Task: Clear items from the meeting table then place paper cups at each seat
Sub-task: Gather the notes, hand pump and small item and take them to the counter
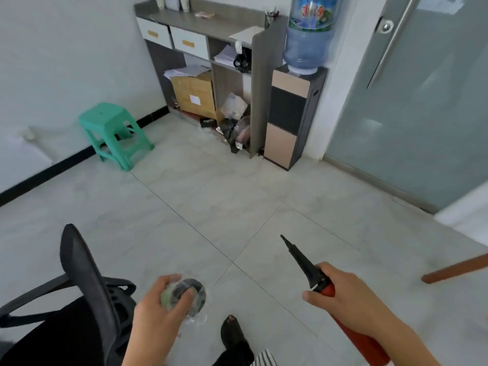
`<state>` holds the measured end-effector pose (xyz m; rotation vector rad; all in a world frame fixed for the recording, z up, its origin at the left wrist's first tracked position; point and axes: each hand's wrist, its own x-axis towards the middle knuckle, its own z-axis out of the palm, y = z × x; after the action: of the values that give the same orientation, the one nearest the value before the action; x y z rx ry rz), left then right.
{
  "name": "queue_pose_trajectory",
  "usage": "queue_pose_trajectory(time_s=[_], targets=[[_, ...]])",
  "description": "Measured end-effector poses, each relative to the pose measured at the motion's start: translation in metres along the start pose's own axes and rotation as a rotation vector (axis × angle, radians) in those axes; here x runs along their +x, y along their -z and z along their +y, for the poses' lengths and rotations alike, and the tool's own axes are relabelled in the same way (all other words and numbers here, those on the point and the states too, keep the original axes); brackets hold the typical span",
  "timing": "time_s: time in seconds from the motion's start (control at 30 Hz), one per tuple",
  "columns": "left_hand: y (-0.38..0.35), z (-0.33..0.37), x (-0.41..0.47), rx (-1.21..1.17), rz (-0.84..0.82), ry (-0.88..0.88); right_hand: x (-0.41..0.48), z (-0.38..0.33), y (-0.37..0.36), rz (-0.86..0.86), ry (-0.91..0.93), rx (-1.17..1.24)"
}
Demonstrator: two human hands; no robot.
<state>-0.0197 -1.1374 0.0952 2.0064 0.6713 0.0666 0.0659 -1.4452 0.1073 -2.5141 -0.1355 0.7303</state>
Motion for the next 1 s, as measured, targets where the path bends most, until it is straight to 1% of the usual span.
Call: queue_pose_trajectory(time_s=[0.1,0.2,0.27,0.5,0.63,0.7,0.8,0.9,1.0], targets=[[0.024,0.024,0.081,0.013,0.014,-0.028,0.057,-0.045,0.028,0.007,0.005,0.016],[0.037,0.044,0.152,0.055,-0.021,-0.037,0.110,-0.079,0.062,0.083,0.002,0.056],[0.041,0.057,0.195,0.049,-0.010,-0.044,0.146,-0.097,0.075,0.117,-0.011,0.095],[0.037,0.082,0.360,0.011,0.027,0.002,0.314,-0.146,0.103,0.005,-0.020,0.024],[0.044,0.108,0.456,0.018,0.080,0.032,0.431,-0.193,0.139,-0.028,0.037,-0.055],[0.054,0.128,0.503,0.005,0.115,0.028,0.486,-0.231,0.161,-0.025,0.084,-0.083],[0.069,0.143,0.560,-0.020,0.155,0.055,0.553,-0.295,0.191,-0.080,0.171,-0.189],[0.085,0.142,0.613,-0.043,0.199,0.105,0.613,-0.352,0.208,-0.080,0.264,-0.199],[0.098,0.133,0.672,-0.049,0.199,0.158,0.670,-0.396,0.210,-0.086,0.286,-0.222]])
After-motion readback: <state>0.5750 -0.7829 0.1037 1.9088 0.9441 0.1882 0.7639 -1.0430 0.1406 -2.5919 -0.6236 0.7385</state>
